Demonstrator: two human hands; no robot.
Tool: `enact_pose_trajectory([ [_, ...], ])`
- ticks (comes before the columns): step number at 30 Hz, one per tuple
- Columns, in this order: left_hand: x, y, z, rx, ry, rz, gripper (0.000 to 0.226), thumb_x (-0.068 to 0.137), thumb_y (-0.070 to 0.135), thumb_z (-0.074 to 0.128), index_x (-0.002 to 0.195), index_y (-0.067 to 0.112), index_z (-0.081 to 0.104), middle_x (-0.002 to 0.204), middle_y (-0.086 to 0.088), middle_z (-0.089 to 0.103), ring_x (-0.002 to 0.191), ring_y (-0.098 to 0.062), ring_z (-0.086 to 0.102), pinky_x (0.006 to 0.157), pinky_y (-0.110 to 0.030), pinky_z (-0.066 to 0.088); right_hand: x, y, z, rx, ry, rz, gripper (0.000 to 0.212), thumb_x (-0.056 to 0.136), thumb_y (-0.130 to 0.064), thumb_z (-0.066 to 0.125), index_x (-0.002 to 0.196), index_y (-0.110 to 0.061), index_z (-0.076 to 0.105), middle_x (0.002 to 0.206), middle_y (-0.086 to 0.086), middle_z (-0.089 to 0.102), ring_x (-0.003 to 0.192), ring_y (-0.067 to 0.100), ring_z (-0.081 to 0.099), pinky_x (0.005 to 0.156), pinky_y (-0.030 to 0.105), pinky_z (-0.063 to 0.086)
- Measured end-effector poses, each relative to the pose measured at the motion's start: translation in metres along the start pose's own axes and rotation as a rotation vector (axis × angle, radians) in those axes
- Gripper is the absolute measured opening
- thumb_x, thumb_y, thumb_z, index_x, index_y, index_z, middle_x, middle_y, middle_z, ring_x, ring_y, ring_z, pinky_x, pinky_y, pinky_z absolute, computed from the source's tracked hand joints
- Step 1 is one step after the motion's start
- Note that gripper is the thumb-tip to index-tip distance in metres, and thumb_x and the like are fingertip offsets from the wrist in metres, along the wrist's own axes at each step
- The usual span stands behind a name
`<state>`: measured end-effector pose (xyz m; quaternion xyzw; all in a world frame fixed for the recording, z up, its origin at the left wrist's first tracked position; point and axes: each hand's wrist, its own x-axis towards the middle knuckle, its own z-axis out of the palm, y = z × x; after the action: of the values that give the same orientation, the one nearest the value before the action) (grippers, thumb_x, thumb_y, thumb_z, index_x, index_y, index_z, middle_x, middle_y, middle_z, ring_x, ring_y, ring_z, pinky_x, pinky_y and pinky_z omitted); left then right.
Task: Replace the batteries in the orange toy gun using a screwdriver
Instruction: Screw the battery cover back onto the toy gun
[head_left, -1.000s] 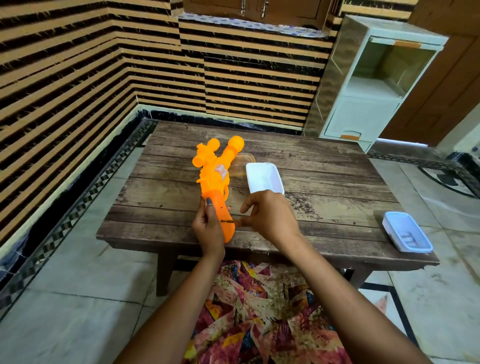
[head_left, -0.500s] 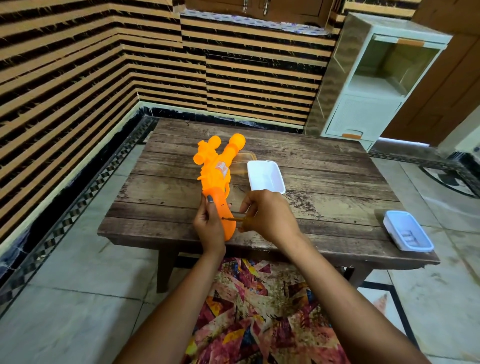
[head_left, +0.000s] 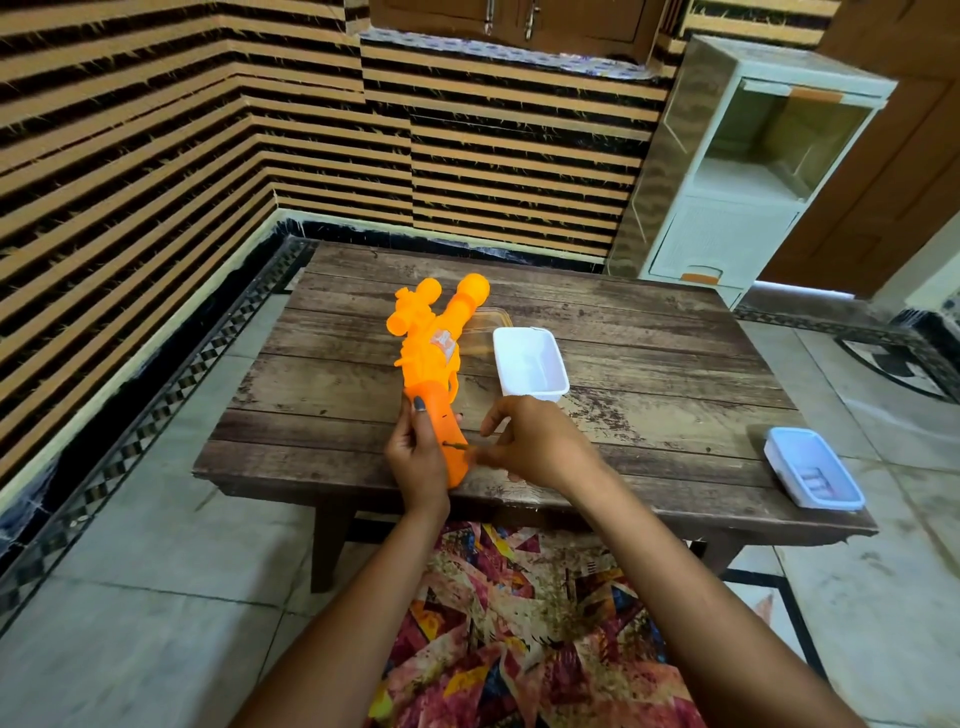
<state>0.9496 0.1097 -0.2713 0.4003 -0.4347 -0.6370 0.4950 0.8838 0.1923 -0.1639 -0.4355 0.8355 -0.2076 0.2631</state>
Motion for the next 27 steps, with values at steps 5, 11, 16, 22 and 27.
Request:
enact_pose_trajectory([
  [5,0.0,0.001,0.0,0.001,0.005,-0.001,0.035,0.098,0.019,0.042,0.12,-0.004,0.056,0.075,-0.006,0.066,0.059,-0.003,0.065,0.064,-0.026,0.053,0.001,0.006,0.001,0.002,0.097,-0.018,0.037,0.061,-0.013,0.085,0.088,-0.017,0.06,0.069,-0.002,0.058,0.068,0.017,0.056,0.052,0.025,0.039],
  [11,0.0,-0.001,-0.001,-0.003,0.006,-0.004,0.043,0.094,0.031,0.048,0.122,0.0,0.056,0.082,-0.02,0.066,0.073,-0.029,0.061,0.071,-0.045,0.05,0.004,0.013,0.004,0.07,0.076,-0.016,0.02,0.072,-0.026,0.079,0.074,-0.023,0.059,0.052,-0.007,0.058,0.046,0.002,0.053,0.046,0.018,0.036],
  [16,0.002,-0.001,0.001,-0.019,0.024,-0.035,0.039,0.096,0.028,0.047,0.126,0.004,0.055,0.097,-0.024,0.067,0.073,-0.025,0.067,0.075,-0.045,0.054,0.004,0.016,0.004,0.236,-0.02,0.049,0.013,0.088,-0.022,0.062,0.077,-0.016,0.059,0.066,0.006,0.067,0.039,0.005,0.055,0.035,0.013,0.034],
  [22,0.002,-0.001,0.003,-0.055,0.021,-0.058,0.034,0.098,0.021,0.042,0.126,0.005,0.054,0.089,-0.016,0.067,0.06,-0.005,0.067,0.061,-0.024,0.055,0.001,0.021,0.011,0.47,-0.112,0.149,0.016,0.095,-0.02,0.051,0.08,-0.016,0.055,0.064,0.007,0.064,0.03,0.004,0.046,0.03,0.014,0.03],
  [27,0.005,-0.001,0.001,-0.125,0.05,-0.113,0.035,0.098,0.026,0.043,0.126,0.008,0.054,0.066,0.006,0.072,0.064,-0.01,0.069,0.076,-0.038,0.052,-0.004,0.048,0.003,0.695,0.096,0.219,0.011,0.094,-0.017,0.053,0.085,-0.015,0.059,0.061,0.002,0.062,0.03,0.004,0.041,0.03,0.014,0.026],
])
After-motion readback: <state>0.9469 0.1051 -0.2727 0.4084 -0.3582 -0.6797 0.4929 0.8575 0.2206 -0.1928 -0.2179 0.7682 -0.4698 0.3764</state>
